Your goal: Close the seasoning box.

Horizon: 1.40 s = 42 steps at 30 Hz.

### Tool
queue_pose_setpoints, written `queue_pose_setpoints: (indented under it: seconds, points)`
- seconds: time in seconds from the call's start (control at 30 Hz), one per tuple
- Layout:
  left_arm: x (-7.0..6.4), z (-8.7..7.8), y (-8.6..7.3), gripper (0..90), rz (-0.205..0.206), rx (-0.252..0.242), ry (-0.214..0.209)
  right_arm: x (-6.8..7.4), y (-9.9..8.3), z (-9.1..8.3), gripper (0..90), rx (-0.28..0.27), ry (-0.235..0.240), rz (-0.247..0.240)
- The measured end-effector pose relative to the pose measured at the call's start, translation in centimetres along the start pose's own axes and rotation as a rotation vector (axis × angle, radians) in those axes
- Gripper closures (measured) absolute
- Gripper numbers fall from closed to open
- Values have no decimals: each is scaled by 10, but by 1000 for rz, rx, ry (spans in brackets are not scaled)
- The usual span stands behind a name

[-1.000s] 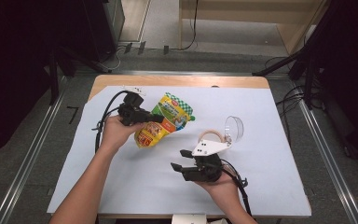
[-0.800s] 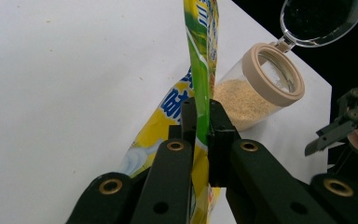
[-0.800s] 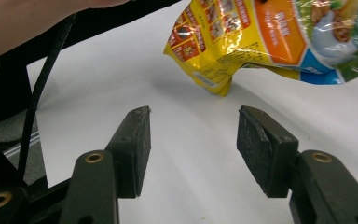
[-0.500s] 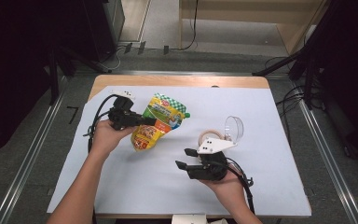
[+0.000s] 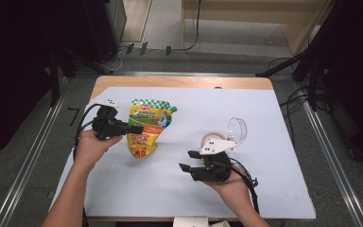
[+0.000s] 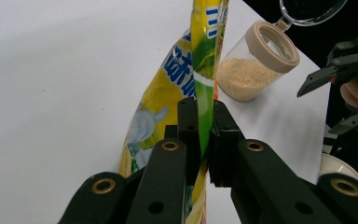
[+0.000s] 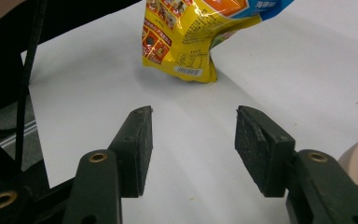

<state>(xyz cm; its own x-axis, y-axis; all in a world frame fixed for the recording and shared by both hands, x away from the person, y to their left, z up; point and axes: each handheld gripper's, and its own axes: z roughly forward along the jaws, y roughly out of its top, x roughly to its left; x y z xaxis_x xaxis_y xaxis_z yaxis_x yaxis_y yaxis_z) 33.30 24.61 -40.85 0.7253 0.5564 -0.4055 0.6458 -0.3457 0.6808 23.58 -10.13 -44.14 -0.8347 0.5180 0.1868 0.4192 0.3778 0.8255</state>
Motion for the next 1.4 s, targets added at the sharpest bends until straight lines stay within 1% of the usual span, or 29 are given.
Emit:
queue_pose_setpoints:
  seconds: [0.1, 0.17, 0.23, 0.33, 0.47, 0.53, 0.57, 0.6, 0.63, 0.7, 0.77, 0.83, 0.9, 0.97, 1.03, 1.07, 1.2, 1.27, 1.37, 1.4]
  points:
    - [1, -2, -3, 855, 2, -1, -2, -1, 1, 2, 477, 7, -5, -15]
    - [1, -3, -4, 849, 2, -3, -2, -2, 1, 4, 477, 14, -2, -14]
    - [1, -3, -5, 847, 15, -1, -8, -2, 1, 5, 478, 17, -2, -8]
    - [1, -4, -7, 844, 17, 1, -14, -4, 2, 6, 478, 12, 0, -14]
    - [1, -6, -9, 837, 11, -1, -15, -5, 2, 6, 478, 13, 2, -6]
    - [2, -6, -11, 827, 17, -1, -20, -5, 2, 6, 478, 11, 1, -9]
    - [1, -6, -11, 808, 16, -7, -28, -5, 2, 5, 478, 11, 0, -6]
    - [2, -7, -12, 777, 26, -8, -40, -6, 2, 5, 478, 11, 0, -6]
    - [2, -7, -12, 719, 31, -10, -46, -6, 2, 5, 479, 11, -1, -7]
    - [1, -8, -13, 702, 39, -15, -53, -6, 2, 5, 482, 12, -1, -6]
    - [0, -10, -12, 656, 43, -33, -62, -6, 2, 5, 484, 13, 0, -5]
    - [-1, -12, -12, 602, 51, -44, -57, -7, 2, 5, 488, 13, 0, -5]
    - [-3, -16, -11, 578, 63, -44, -44, -8, 3, 4, 492, 15, -2, -2]
    - [-4, -20, -10, 539, 63, -55, -39, -9, 3, 3, 494, 15, -3, 0]
    - [-5, -25, -9, 510, 68, -63, -21, -10, 5, 1, 497, 14, -9, 7]
    - [-5, -28, -9, 502, 72, -67, -12, -10, 5, 0, 496, 15, -7, 14]
    - [-6, -40, -9, 476, 71, -70, 13, -13, 8, -4, 496, 22, -23, 5]
    - [-6, -45, -9, 469, 71, -71, 24, -15, 8, -5, 497, 25, -25, 7]
    - [-4, -54, -10, 455, 62, -80, 35, -17, 9, -8, 498, 32, -25, 16]
    - [-3, -58, -11, 453, 59, -84, 44, -18, 10, -9, 500, 34, -24, 22]
